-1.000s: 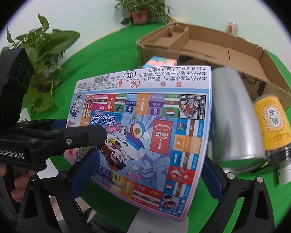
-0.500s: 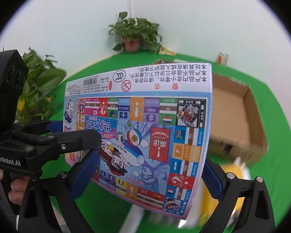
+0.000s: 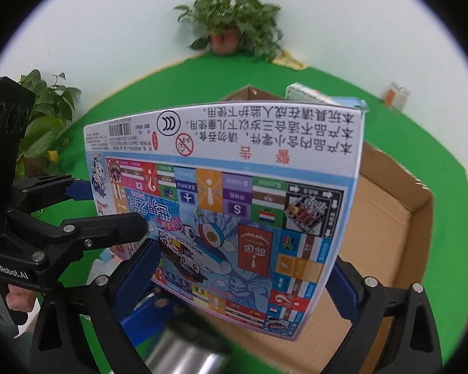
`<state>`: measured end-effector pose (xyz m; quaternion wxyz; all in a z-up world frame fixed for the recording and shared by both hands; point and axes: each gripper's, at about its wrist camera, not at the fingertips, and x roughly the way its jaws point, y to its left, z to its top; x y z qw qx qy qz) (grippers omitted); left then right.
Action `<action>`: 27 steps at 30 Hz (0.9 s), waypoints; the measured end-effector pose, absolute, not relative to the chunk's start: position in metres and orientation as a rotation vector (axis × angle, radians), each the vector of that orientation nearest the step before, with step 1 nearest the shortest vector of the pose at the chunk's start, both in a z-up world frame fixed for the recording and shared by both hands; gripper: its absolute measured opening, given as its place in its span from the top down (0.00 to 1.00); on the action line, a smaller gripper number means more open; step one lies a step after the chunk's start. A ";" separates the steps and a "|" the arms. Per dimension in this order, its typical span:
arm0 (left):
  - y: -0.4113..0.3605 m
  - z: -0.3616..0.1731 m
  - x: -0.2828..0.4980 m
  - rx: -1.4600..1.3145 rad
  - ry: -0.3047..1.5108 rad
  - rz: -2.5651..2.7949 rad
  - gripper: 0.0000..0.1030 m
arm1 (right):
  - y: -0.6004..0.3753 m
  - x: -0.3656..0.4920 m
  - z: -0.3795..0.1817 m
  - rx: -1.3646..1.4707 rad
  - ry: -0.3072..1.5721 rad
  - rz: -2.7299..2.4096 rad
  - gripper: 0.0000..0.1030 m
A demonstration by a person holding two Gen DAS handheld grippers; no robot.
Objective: Organize rigid objects
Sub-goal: 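Lift the board-game box and lower it flat into the large box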
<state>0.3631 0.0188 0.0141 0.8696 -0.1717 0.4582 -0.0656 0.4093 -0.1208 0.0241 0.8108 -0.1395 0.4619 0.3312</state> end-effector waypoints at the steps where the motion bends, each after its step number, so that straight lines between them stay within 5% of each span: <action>1: 0.022 0.007 0.369 -0.356 0.973 -0.128 0.31 | -0.119 0.417 0.018 -0.294 0.998 0.723 0.05; 10: 0.001 -0.043 0.385 -0.408 1.120 -0.272 0.38 | -0.159 0.475 -0.021 -0.039 1.065 0.766 0.06; 11: -0.007 -0.045 0.384 -0.401 1.138 -0.304 0.45 | -0.159 0.482 -0.024 -0.027 1.066 0.729 0.06; 16: -0.024 -0.041 0.378 -0.323 1.113 -0.376 0.46 | -0.169 0.499 -0.046 0.045 1.090 0.595 0.16; 20: -0.016 -0.031 0.386 -0.262 1.070 -0.330 0.30 | -0.201 0.498 -0.056 0.224 1.170 0.504 0.16; 27: -0.021 -0.024 0.456 -0.053 1.039 -0.357 0.29 | -0.242 0.445 -0.053 0.388 1.255 0.442 0.15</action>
